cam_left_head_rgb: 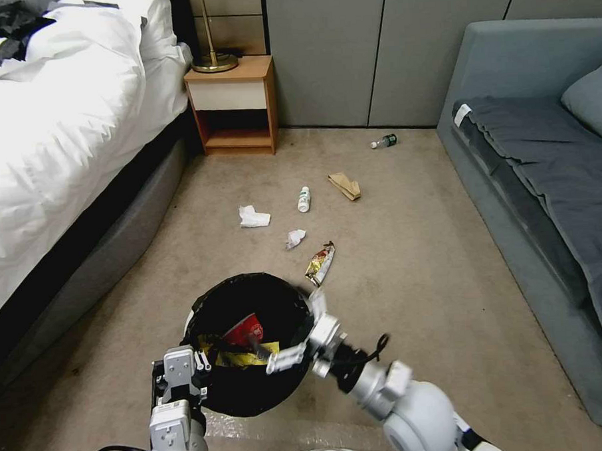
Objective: Pick up the trash bin, then pick up the garbage from the floor and place it into the trash bin.
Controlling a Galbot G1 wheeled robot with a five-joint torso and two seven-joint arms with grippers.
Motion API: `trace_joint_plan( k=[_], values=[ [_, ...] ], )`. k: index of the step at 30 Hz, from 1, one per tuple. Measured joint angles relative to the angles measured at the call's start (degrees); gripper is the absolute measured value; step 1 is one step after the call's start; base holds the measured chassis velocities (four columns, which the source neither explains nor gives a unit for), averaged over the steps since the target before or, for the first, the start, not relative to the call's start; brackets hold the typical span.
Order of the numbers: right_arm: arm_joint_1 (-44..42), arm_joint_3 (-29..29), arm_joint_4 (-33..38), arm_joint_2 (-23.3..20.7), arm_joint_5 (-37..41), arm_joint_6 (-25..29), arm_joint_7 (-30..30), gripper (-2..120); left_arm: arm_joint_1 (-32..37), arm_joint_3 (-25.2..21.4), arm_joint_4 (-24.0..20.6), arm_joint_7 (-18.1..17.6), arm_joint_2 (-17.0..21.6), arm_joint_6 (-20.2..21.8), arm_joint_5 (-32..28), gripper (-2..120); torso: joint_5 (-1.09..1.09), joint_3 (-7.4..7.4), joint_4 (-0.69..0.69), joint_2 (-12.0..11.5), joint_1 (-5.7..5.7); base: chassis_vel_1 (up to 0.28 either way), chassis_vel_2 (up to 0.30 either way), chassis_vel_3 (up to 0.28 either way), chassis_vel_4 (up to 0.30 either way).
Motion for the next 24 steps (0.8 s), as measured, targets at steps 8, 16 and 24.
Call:
trace_joint_plan(
  k=[8, 16, 24],
  values=[
    [-10.83, 5.13, 2.49, 4.45, -5.30, 4.01, 7.81, 113, -1.09, -2.16, 0.14, -0.09, 0.52, 0.28, -2.72, 2, 0.00, 0.00, -0.02, 0.00, 0.00, 0.000, 0.000, 0.000, 0.000],
    [-13.71, 6.49, -2.26, 6.74, -7.12, 7.79, 8.00, 102, -1.53, -3.59, 0.07, -0.22, 1.19, 0.68, -4.62, 2, 0.00, 0.00, -0.02, 0.00, 0.00, 0.000, 0.000, 0.000, 0.000],
    [-13.08, 7.04, -4.35, 7.40, -7.67, 7.29, 10.95, 100, -1.82, -4.22, 0.01, -0.29, 1.43, 0.74, -5.19, 2, 0.00, 0.00, -0.02, 0.00, 0.00, 0.000, 0.000, 0.000, 0.000]
  ],
)
